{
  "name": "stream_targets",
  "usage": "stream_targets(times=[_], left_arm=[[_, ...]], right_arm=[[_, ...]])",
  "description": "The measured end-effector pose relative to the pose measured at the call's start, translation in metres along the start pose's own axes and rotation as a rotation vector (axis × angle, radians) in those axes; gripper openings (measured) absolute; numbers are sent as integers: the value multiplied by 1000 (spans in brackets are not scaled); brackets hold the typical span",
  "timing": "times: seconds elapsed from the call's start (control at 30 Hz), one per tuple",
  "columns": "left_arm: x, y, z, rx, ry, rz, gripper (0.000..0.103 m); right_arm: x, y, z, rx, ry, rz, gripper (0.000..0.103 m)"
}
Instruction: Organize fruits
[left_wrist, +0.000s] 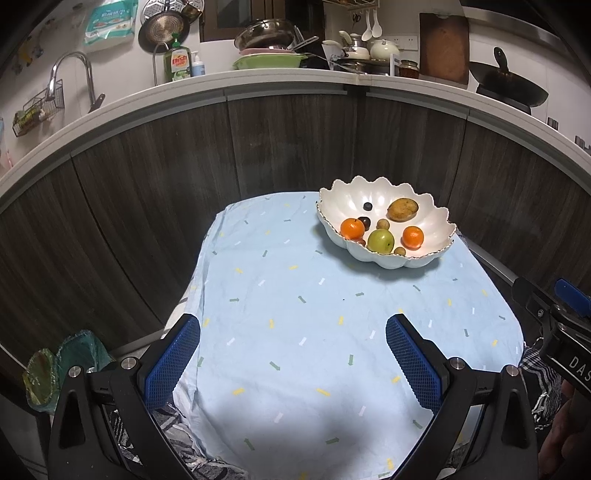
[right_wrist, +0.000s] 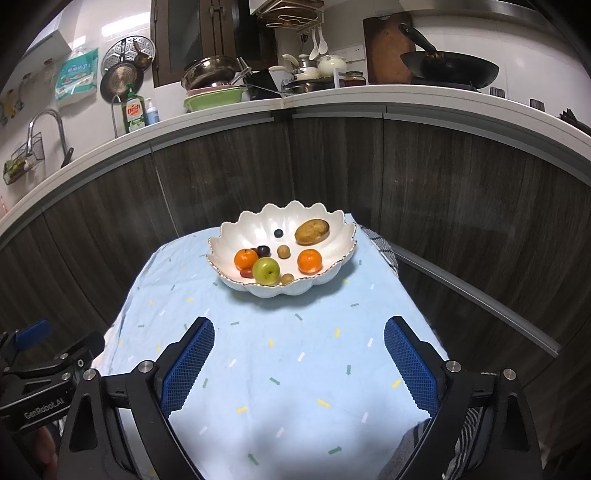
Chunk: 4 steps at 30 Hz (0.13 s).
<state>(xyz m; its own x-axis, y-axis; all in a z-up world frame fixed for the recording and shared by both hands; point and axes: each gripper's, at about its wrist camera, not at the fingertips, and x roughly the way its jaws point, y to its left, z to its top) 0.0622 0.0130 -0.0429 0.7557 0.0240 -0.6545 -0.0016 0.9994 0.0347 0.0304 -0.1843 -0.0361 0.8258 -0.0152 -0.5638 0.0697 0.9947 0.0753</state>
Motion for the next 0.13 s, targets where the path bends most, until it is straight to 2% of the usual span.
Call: stream_targets(times=[0.13], left_arm=[[1, 0, 0, 1, 2, -6, 102]], right_arm=[[0, 0, 0, 0, 0, -1, 94]])
